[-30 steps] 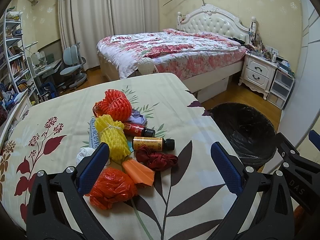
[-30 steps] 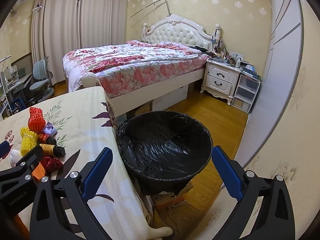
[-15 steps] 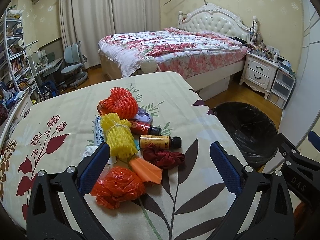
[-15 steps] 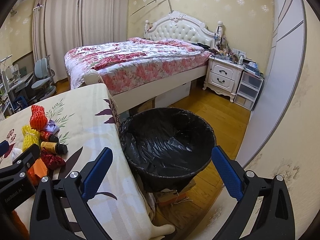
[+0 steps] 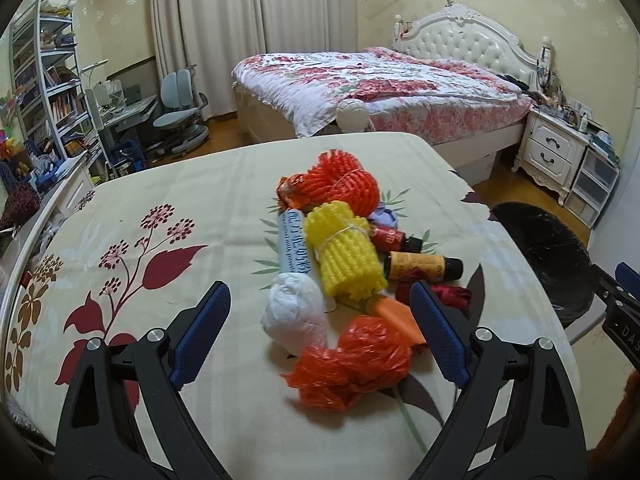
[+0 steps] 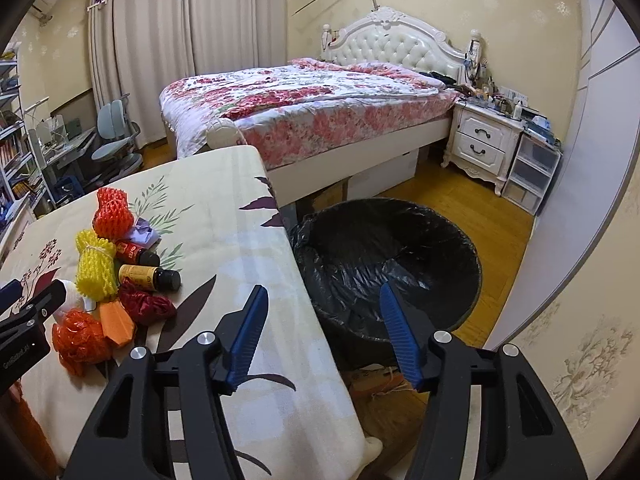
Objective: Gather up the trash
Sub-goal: 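Close the left gripper on the white tissue ball and lift it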
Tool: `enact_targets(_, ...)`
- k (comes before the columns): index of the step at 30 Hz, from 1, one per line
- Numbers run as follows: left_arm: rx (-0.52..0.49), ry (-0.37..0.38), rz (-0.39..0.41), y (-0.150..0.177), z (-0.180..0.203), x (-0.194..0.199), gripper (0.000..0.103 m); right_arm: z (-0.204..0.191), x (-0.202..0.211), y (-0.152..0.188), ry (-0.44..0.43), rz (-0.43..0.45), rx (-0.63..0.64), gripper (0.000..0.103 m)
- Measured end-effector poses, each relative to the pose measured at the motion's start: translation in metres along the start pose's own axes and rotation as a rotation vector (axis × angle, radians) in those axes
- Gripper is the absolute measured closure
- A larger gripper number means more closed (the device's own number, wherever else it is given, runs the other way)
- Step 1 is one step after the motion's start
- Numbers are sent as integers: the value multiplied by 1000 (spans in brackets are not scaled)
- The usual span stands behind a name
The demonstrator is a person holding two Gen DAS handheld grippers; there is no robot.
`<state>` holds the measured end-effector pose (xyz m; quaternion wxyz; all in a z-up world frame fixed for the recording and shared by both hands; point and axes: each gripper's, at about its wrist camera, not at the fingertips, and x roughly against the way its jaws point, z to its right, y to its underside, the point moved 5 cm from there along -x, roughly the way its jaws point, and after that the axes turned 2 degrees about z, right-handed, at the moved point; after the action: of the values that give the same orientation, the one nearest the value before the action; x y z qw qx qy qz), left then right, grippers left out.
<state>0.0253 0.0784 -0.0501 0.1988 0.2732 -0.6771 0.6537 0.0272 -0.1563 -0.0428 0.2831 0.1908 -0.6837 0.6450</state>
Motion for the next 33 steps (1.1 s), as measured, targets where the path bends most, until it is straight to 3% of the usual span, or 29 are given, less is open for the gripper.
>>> enact_targets(7, 29, -20, -38, 6, -26, -8, 16, -12, -4, 0, -16, -17, 32, 43)
enact_targets(16, 48, 12, -88, 7, -33, -28, 20, -34, -11, 2, -51, -34, 71, 39)
enact_targets(19, 46, 30, -109, 7, -32, -36, 29, -39, -12, 3, -58, -42, 81, 39)
enact_targets(27, 61, 141, -126, 4, -29, -40, 70, -48, -14, 7, -65, -50, 102, 37)
enact_targets(33, 70, 138, -101, -2, -35, -33, 73, -53, -13, 9, -71, -48, 113, 37)
